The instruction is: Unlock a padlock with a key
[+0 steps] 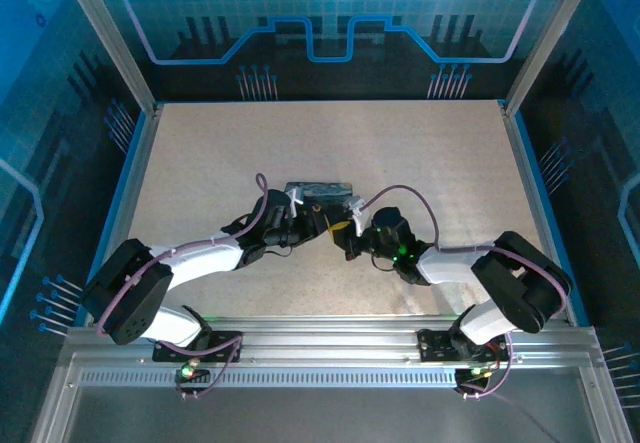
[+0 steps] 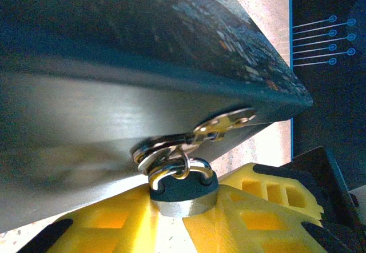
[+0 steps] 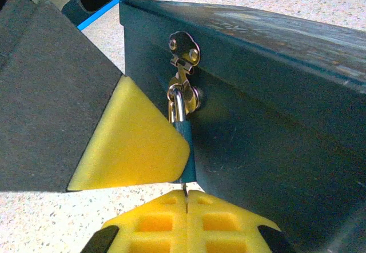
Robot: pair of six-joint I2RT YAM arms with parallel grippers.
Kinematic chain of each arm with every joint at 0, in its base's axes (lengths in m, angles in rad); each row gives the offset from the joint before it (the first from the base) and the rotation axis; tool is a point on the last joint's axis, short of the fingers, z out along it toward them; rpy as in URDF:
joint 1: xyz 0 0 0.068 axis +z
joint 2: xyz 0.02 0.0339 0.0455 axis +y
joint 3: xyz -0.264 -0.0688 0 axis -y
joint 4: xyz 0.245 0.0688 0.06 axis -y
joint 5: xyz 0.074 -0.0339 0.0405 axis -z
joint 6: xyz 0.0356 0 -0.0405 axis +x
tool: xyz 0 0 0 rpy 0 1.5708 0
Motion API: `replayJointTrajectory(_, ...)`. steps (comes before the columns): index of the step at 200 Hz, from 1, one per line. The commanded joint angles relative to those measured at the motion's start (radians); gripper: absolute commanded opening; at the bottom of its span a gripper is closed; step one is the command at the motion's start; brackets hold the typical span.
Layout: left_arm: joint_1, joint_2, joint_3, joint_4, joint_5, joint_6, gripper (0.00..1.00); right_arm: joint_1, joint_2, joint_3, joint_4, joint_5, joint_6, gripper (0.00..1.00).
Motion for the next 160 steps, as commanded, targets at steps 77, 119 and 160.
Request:
replayJointTrajectory(77, -0.03, 0.075, -0.023, 0.039, 0.099, -0.01, 0.32, 0.032, 0.069, -0.021, 0.273, 0.072, 0.132, 0.0)
replayJointTrajectory(119, -0.03, 0.095, -0.03, 0.053, 0.093, -0.002, 0.36, 0.072, 0.121, -0.043, 0.277, 0.14, 0.227, 0.0)
replayJointTrajectory(160, -0.024, 0.088, -0.043, 0.051, 0.081, 0.0, 0.43, 0.12, 0.177, -0.062, 0.26, 0.204, 0.337, 0.0)
